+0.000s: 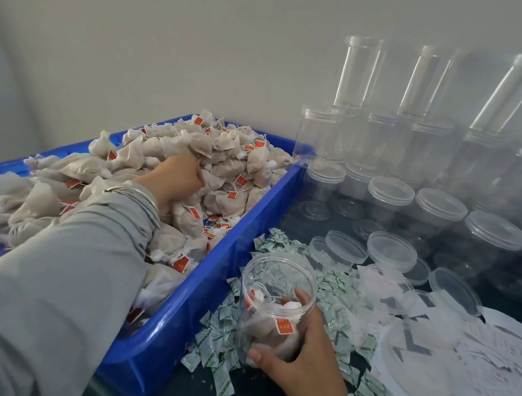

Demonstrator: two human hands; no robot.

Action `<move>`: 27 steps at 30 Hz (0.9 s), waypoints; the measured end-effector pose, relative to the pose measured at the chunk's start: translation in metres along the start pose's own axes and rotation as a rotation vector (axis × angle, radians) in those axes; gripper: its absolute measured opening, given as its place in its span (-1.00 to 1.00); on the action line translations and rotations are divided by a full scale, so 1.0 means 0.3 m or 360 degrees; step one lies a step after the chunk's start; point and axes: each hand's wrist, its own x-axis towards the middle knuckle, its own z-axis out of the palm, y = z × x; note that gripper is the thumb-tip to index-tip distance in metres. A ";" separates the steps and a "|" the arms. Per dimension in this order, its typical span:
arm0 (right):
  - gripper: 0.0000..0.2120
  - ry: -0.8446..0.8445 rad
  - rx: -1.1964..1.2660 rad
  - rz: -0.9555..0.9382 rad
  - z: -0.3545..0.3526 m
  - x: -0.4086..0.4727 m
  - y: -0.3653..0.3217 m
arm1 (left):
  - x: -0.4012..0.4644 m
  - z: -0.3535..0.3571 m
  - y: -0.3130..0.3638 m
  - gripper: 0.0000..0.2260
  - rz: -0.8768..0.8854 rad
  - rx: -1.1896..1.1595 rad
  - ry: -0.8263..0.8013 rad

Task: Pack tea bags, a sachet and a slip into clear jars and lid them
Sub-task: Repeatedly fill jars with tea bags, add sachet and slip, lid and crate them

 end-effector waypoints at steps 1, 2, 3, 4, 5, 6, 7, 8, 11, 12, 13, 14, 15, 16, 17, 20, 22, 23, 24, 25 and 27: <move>-0.23 -0.0009 0.0008 -0.0005 -0.001 0.000 -0.001 | -0.005 0.001 0.002 -0.77 -0.0008 0.0100 -0.0060; -0.24 -0.0018 0.0016 -0.0009 -0.001 0.000 -0.002 | -0.012 0.001 0.003 -0.77 -0.0018 0.0170 -0.0132; -0.24 -0.0023 0.0018 -0.0011 -0.001 0.000 -0.002 | -0.018 0.001 0.003 -0.77 -0.0024 0.0222 -0.0222; -0.24 -0.0027 0.0020 -0.0011 -0.001 -0.001 -0.004 | -0.024 0.000 0.003 -0.75 -0.0034 0.0256 -0.0324; -0.24 -0.0030 0.0021 -0.0011 -0.002 -0.001 -0.005 | -0.029 -0.002 0.003 -0.72 -0.0056 0.0278 -0.0417; -0.24 -0.0035 0.0021 -0.0015 -0.003 -0.001 -0.005 | -0.034 -0.005 0.001 -0.68 -0.0082 0.0304 -0.0481; -0.24 -0.0038 0.0017 -0.0020 -0.004 -0.001 -0.006 | -0.035 -0.007 -0.002 -0.65 -0.0102 0.0353 -0.0511; -0.24 -0.0044 0.0015 -0.0025 -0.005 -0.001 -0.006 | -0.032 -0.009 -0.004 -0.63 -0.0109 0.0416 -0.0513; -0.25 -0.0072 0.0039 -0.0022 -0.006 0.000 -0.006 | -0.020 -0.010 -0.009 -0.61 -0.0113 0.0596 -0.0490; -0.25 -0.0076 0.0039 -0.0023 -0.005 0.000 -0.007 | -0.020 -0.011 -0.009 -0.62 -0.0117 0.0639 -0.0489; -0.26 -0.0073 0.0033 -0.0024 -0.005 -0.001 -0.008 | -0.019 -0.010 -0.010 -0.63 -0.0115 0.0675 -0.0492; -0.26 -0.0068 0.0028 -0.0024 -0.005 -0.001 -0.008 | -0.018 -0.009 -0.011 -0.66 -0.0102 0.0703 -0.0494; -0.26 -0.0067 0.0028 -0.0022 -0.005 -0.001 -0.009 | -0.015 -0.008 -0.013 -0.68 -0.0086 0.0718 -0.0491; -0.25 -0.0071 0.0035 -0.0016 -0.006 -0.001 -0.009 | -0.014 -0.007 -0.013 -0.70 -0.0077 0.0719 -0.0483; -0.25 -0.0078 0.0041 -0.0010 -0.006 -0.002 -0.009 | -0.014 -0.007 -0.013 -0.71 -0.0078 0.0711 -0.0469; -0.25 -0.0088 0.0043 0.0005 -0.007 -0.003 -0.010 | -0.010 -0.018 -0.010 -0.74 -0.0060 0.0647 -0.0339; -0.25 -0.0099 0.0058 0.0017 -0.008 -0.004 -0.011 | -0.001 -0.025 -0.010 -0.77 -0.0034 0.0488 -0.0162; -0.25 -0.0101 0.0054 0.0016 -0.008 -0.004 -0.011 | 0.006 -0.027 -0.010 -0.78 -0.0036 0.0333 -0.0075; -0.25 -0.0096 0.0044 0.0013 -0.007 -0.003 -0.011 | 0.011 -0.028 -0.009 -0.80 -0.0033 0.0146 0.0004; -0.24 -0.0090 0.0039 0.0013 -0.008 -0.004 -0.010 | 0.014 -0.030 -0.003 -0.82 -0.0020 -0.0058 0.0068; -0.23 -0.0086 0.0047 0.0018 -0.008 -0.004 -0.010 | 0.004 -0.030 0.019 -0.88 0.0014 -0.0530 0.0121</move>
